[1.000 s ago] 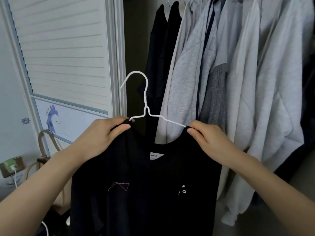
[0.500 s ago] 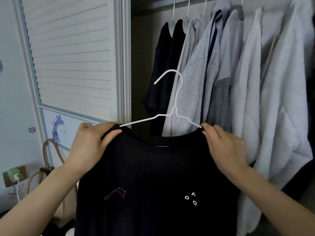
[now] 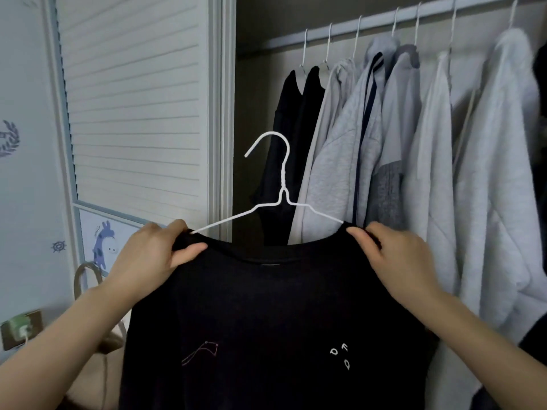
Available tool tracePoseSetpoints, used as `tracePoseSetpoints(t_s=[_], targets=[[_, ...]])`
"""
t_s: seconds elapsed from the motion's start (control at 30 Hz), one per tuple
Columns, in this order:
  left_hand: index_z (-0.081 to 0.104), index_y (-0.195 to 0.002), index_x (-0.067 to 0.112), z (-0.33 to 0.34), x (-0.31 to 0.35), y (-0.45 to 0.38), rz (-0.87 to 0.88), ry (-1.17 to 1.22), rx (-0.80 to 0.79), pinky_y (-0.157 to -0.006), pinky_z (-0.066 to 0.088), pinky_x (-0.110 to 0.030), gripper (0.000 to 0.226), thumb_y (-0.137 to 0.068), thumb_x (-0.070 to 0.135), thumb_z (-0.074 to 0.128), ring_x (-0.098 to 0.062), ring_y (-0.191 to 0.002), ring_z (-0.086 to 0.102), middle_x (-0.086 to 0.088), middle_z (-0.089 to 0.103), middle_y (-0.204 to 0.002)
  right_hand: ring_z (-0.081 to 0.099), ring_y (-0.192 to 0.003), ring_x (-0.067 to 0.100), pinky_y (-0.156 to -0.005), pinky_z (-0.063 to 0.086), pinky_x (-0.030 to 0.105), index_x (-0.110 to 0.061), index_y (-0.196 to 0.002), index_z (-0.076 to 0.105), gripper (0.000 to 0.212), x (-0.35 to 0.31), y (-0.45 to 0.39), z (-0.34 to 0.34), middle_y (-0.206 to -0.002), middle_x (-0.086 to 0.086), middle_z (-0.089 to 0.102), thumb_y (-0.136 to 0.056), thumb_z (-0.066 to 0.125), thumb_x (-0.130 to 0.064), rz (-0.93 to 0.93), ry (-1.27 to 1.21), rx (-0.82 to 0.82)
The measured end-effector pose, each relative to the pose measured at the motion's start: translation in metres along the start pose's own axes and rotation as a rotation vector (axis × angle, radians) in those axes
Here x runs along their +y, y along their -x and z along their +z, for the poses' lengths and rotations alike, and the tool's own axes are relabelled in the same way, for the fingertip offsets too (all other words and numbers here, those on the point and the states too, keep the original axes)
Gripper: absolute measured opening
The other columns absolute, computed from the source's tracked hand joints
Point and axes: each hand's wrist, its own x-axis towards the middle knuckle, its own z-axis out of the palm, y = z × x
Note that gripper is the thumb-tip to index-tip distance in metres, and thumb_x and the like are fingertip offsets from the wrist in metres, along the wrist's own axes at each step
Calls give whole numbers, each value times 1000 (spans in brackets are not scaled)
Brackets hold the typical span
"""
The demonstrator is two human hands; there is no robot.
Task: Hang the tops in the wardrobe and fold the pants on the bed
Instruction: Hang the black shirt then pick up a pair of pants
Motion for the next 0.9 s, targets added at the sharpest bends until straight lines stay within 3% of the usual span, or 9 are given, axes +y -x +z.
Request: tracePoseSetpoints(t_s=[0.07, 0.13, 0.2, 0.3, 0.4, 0.5, 0.67, 0.77, 0.9], targets=[[47, -65, 9, 3, -11, -9, -36, -16, -12, -48, 33, -30, 81, -84, 82, 18, -33, -52, 48, -9, 45, -45, 45, -43, 6, -46, 35, 19, -8, -54, 51, 64, 5, -18, -11, -46, -7, 47, -79, 47, -66, 197, -389, -329], [47, -69, 15, 9, -16, -22, -53, 10, 3, -49, 26, -29, 65, -90, 73, 28, -34, -51, 48, -5, 45, -45, 64, -60, 7, -56, 47, 16, -10, -74, 72, 58, 12, -33, -28, -67, -2, 69, -73, 57, -66, 368, -791, -631], [42, -81, 27, 16, -12, -35, -102, 109, -25, -54, 32, -34, 40, -94, 64, 34, -31, -56, 50, 0, 49, -51, 70, -76, 13, -64, 54, 19, -13, -91, 77, 48, 22, -43, -45, -87, 6, 74, -69, 74, -57, 434, -1067, -743], [35, -92, 35, 27, 2, -57, -132, 319, -65, -59, 39, -37, 20, -91, 55, 35, -23, -62, 54, 4, 55, -65, 72, -79, 16, -66, 56, 21, -12, -93, 77, 42, 34, -57, -64, -92, 11, 74, -59, 88, -33, 512, -1240, -646], [39, -104, 37, 35, 21, -91, -145, 492, -62, -83, 44, -44, 7, -99, 38, 43, -23, -83, 58, 9, 59, -88, 73, -80, 19, -65, 57, 24, -10, -94, 77, 26, 40, -71, -90, -93, 14, 74, -70, 70, -18, 624, -1315, -476], [42, -131, 30, 45, 35, -126, -131, 549, -79, -109, 34, -45, 30, -101, 35, 42, -12, -117, 52, 10, 57, -123, 73, -84, 20, -70, 58, 27, -6, -97, 76, 27, 36, -78, -117, -93, 13, 74, -82, 55, -13, 631, -1473, -417], [21, -154, 22, 69, 51, -162, -288, 816, -191, -107, 24, -23, 68, -97, 55, 37, -9, -138, 34, 5, 34, -154, 72, -90, 21, -74, 57, 29, -7, -95, 77, 27, 14, -96, -146, -96, 11, 74, -73, 65, -15, 534, -1536, -337], [13, -156, 26, 79, 49, -179, -445, 933, -186, -107, 21, -24, 74, -95, 63, 34, -16, -144, 29, 3, 25, -160, 72, -87, 23, -77, 58, 32, -6, -93, 77, 24, -4, -111, -141, -93, 12, 74, -76, 64, -15, 580, -1488, -277], [18, -156, 23, 81, 45, -198, -508, 1012, -211, -115, 24, -32, 74, -96, 62, 37, -20, -144, 30, 0, 25, -160, 72, -73, 20, -66, 58, 28, -7, -84, 77, 16, -35, -132, -121, -81, 9, 73, -78, 65, -16, 595, -1404, -257]])
